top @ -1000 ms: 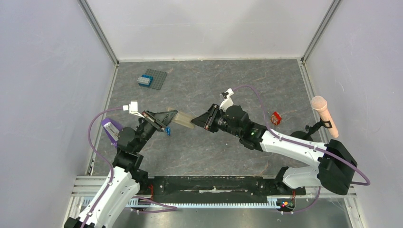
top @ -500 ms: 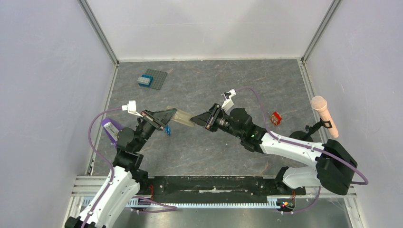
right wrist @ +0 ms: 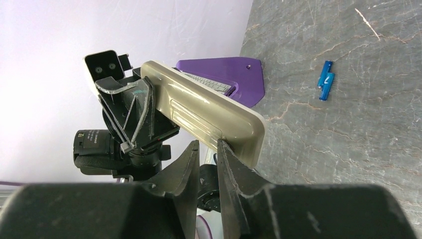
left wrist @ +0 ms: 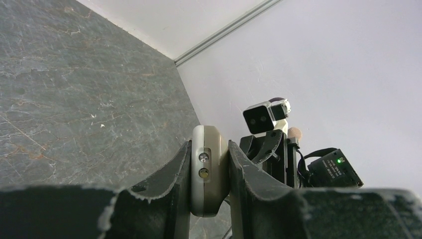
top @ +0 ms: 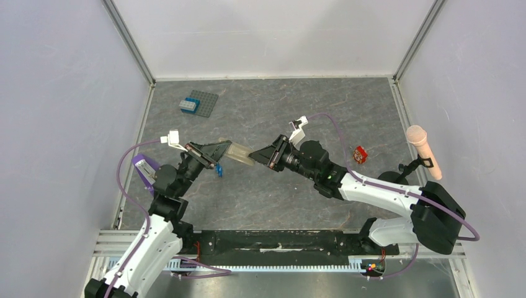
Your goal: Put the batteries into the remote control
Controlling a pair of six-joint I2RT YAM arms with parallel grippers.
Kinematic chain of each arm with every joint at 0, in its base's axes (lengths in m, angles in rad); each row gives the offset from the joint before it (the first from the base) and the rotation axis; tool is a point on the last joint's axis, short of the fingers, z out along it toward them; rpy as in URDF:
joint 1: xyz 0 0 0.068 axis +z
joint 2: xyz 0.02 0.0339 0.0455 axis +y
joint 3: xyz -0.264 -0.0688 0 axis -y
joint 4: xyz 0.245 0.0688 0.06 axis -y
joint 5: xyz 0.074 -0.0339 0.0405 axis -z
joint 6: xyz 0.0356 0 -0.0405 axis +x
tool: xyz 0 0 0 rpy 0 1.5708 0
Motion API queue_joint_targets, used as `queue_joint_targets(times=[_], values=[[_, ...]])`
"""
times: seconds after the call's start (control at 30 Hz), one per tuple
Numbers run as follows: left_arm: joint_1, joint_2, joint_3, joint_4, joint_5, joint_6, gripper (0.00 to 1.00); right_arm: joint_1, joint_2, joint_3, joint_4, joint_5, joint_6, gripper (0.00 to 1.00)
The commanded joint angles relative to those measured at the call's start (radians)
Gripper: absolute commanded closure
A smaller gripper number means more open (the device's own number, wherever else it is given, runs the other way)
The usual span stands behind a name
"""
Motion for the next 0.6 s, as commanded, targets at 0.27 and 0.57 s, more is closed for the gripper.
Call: queue_joint_targets(times=[0.27,0.57], values=[[-0.018,0.007,-0.012,0.014,0.017,0.020,0.98,0.012,-0.074,-0.013,0.046,0.026,-0.064,0.76],[-0.019,0.013,0.012,-0.002,0.011,0.002,0.98,0.011,-0.145,0.001,-0.210,0.156,-0.116,0.41]])
